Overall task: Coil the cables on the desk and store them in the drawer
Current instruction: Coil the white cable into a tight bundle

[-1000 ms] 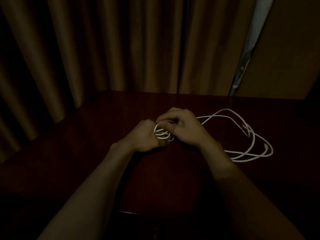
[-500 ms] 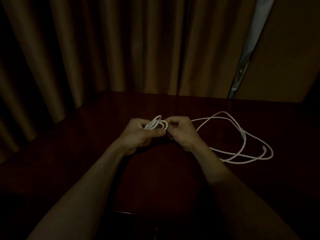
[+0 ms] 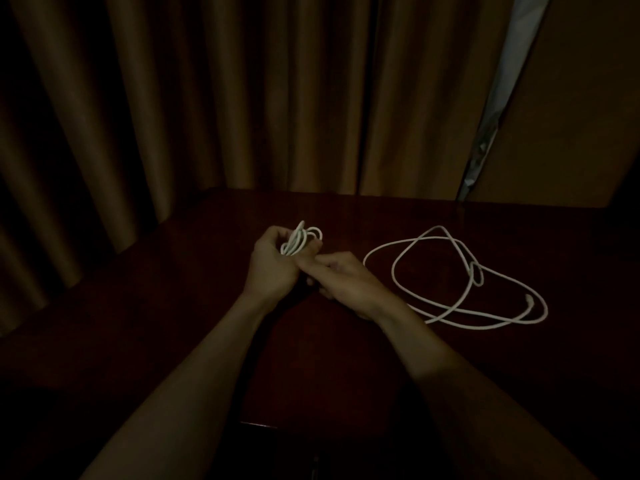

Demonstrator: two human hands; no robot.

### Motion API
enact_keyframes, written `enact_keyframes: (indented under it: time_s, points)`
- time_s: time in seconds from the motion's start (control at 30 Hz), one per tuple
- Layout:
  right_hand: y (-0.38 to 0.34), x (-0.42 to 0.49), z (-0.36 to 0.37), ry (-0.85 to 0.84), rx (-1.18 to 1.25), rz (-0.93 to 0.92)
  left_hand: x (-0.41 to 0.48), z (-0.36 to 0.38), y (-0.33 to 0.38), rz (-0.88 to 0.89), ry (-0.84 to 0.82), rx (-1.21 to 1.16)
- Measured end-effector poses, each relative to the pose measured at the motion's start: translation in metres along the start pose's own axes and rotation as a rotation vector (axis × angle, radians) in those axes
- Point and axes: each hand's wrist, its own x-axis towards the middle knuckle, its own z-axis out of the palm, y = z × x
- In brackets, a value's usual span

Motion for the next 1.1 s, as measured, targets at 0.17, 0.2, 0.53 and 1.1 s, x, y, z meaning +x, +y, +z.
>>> enact_keyframes:
  time_s: [0.17, 0.2, 0.53, 1.1]
  points:
    - [-0.001, 0.005, 0.011, 0.268, 0.068, 0.026, -0.001, 0.002, -0.001, 0.055, 0.042, 0.167]
    - [-0.001, 0.007, 0.012, 0.293, 0.092, 0.027, -0.001, 0.001, 0.0, 0.054, 0.051, 0.18]
    - [0.002, 0.012, 0.003, 0.275, 0.214, 0.1, 0.001, -0.012, 0.005, -0.085, -0.266, 0.018]
    - [0.014, 0.013, -0.012, 0.307, 0.253, 0.085, -0.002, -0.009, -0.001, -0.003, -0.315, 0.04]
